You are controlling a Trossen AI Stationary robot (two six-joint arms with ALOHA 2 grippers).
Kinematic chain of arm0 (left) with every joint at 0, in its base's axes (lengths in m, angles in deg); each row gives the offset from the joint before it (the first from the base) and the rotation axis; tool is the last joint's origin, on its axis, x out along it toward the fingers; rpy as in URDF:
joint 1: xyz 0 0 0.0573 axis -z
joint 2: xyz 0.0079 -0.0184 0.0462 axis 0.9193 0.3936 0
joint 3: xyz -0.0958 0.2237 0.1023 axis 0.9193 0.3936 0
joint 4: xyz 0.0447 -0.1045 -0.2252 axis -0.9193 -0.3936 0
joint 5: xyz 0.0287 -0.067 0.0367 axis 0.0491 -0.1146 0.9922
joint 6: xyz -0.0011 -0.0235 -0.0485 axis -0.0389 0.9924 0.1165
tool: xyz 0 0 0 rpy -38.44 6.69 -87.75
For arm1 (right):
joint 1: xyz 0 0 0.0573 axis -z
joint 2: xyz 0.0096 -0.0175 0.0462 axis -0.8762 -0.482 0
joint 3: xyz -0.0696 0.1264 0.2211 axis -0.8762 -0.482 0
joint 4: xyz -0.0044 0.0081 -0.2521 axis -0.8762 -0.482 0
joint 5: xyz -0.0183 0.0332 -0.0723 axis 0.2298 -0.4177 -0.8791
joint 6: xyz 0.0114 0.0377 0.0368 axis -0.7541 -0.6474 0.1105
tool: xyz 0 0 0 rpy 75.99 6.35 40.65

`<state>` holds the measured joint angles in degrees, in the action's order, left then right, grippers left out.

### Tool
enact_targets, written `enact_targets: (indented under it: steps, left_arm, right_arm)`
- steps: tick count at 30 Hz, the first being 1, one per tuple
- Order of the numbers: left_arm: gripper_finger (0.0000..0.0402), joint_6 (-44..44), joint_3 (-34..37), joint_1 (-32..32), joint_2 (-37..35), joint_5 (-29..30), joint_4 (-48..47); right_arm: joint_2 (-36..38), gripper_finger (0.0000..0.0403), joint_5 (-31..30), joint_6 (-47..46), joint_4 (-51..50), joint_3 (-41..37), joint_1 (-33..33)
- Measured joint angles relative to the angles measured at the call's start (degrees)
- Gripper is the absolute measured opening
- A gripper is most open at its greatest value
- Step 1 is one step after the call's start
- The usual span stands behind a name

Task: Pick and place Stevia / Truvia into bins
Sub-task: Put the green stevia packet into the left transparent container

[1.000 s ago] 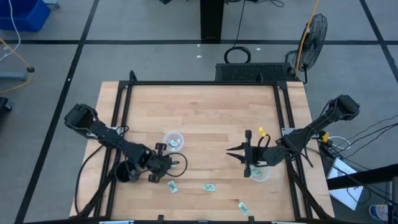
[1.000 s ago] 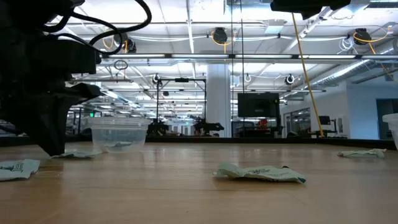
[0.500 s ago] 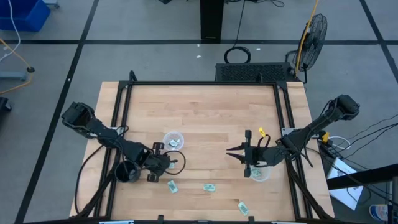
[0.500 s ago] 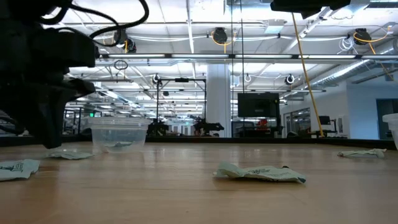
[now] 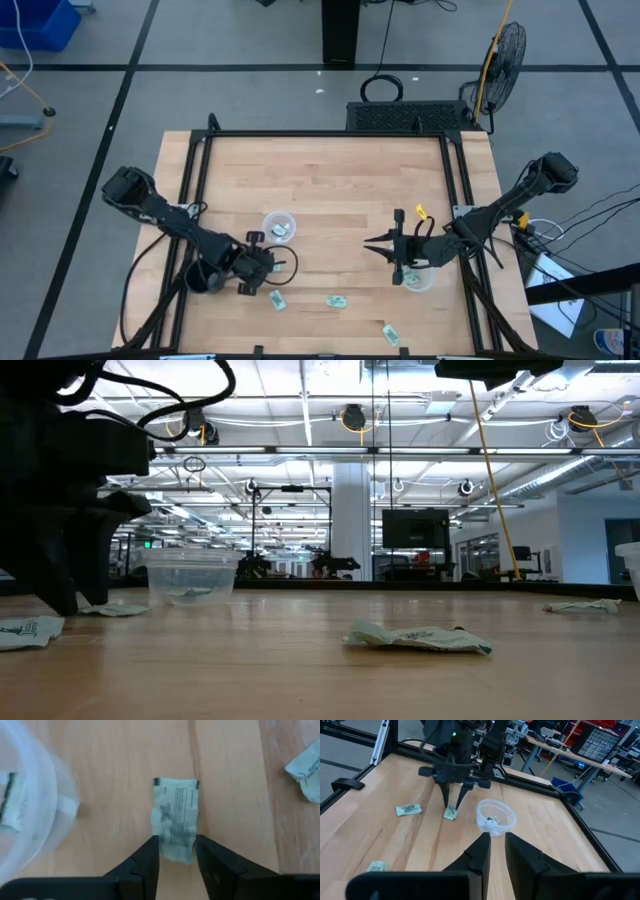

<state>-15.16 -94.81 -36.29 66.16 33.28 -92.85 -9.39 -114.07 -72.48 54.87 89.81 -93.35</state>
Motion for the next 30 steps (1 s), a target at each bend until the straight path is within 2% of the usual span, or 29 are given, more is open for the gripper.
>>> enact_targets:
  steps: [6, 8, 14, 19, 22, 26, 30]
  left_arm:
    - [0.0131, -1.4, -0.4, 0.0, 3.1, 0.6, 0.3]
    - [0.011, -1.6, -0.4, 0.0, 3.1, 0.4, 0.3]
    - [0.0012, -3.6, -0.1, 0.0, 0.9, -0.9, -0.4]
    - [0.0011, -6.3, 0.2, -0.1, -3.6, 1.1, -1.7]
    - [0.0005, -9.7, 0.1, -0.6, -8.0, 4.5, -3.0]
    - [0.001, -11.3, 0.1, -2.9, -13.9, 10.1, -3.9]
    - [0.0004, -16.5, 0.1, -6.8, -17.1, 11.5, -4.7]
  right_arm:
    - [0.0, 0.005, 0.0, 0.0, -0.3, 0.0, 0.0]
    - [0.0, 0.005, 0.0, 0.0, -0.3, 0.0, 0.0]
    - [0.0, 0.005, 0.0, 0.0, -0.3, 0.0, 0.0]
    - [0.0, 0.005, 0.0, 0.0, -0.4, 0.0, 0.0]
    - [0.0, 0.005, 0.0, 0.0, -0.3, 0.0, 0.0]
    - [0.0, 0.005, 0.0, 0.0, -0.3, 0.0, 0.0]
    - [0.0, 0.005, 0.0, 0.1, -0.3, 0.0, 0.0]
